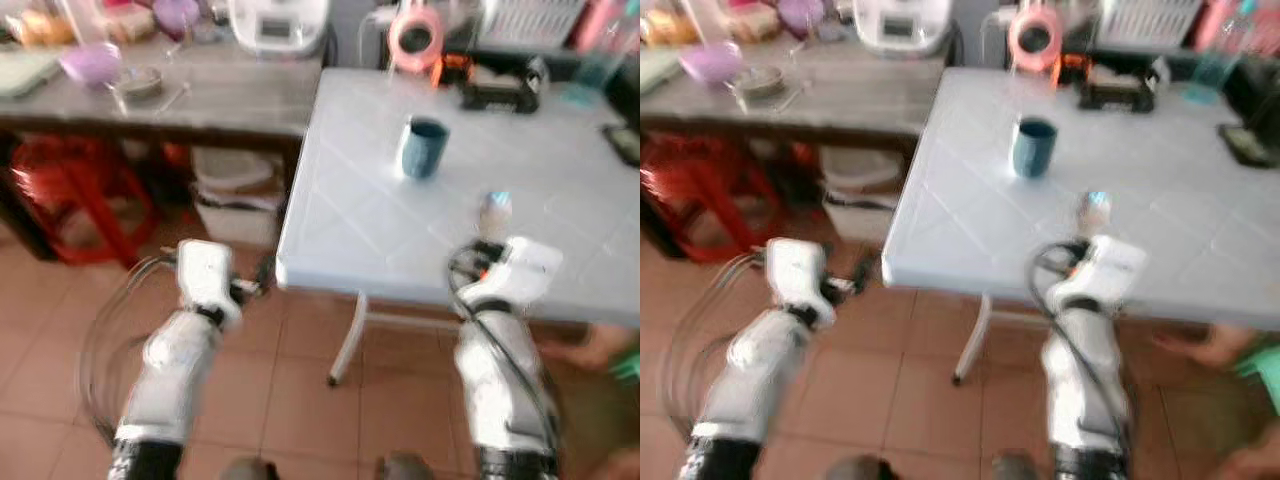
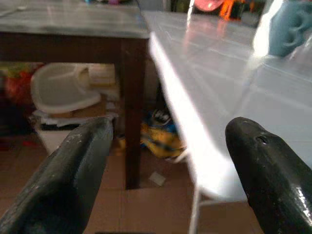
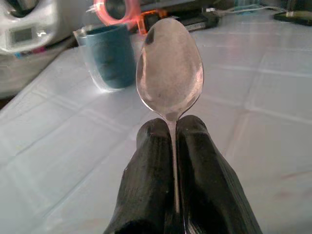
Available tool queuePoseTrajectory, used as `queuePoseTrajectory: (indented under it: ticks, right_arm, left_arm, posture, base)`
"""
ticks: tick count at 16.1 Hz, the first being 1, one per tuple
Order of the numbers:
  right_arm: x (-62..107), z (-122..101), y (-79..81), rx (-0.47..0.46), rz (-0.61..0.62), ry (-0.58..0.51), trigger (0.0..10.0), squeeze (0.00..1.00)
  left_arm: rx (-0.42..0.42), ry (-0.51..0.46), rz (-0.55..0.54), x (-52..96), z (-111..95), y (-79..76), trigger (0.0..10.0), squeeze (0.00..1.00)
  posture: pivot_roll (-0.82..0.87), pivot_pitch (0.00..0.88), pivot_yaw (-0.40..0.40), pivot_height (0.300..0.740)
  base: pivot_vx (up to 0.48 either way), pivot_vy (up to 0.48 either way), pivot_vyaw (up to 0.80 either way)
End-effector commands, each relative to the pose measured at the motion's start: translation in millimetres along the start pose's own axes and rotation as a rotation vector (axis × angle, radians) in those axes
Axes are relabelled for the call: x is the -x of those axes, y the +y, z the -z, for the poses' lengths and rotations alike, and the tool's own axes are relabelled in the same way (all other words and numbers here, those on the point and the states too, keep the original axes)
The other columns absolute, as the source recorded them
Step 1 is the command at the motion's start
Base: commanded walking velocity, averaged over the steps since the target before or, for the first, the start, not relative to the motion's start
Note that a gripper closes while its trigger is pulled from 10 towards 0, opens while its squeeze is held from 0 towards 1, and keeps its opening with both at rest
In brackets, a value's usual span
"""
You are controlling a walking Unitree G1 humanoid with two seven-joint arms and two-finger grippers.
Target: Setting the table
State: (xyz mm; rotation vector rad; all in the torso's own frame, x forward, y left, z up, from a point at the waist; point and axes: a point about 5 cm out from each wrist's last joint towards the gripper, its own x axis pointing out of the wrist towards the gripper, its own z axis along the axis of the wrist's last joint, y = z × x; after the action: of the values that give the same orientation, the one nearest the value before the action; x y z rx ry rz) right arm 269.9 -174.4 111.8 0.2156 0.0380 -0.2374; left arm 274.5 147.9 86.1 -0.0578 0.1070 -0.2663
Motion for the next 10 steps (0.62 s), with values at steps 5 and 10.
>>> queuePoseTrajectory:
  ticks: [5,10]
  right_arm:
    - [-3.3,-8.2,-1.9,0.003,0.005,-0.036,10.0,0.0]
    - [-3.7,-7.5,2.3,0.001,-0.006,-0.036,10.0,0.0]
  left_arm:
    - [0.025,-0.006,0.061,-2.4,-2.9,-7.1,10.0,0.0]
    - [0.042,-0.014,0.087,-2.7,-5.1,-10.2,10.0,0.0]
  posture:
    - [-0.04,0.0,0.034,0.74]
    - [-0.04,0.0,0.032,0.74]
  base:
    - [0.0,0.467,0.0]
    - [0.197,0.336,0.0]
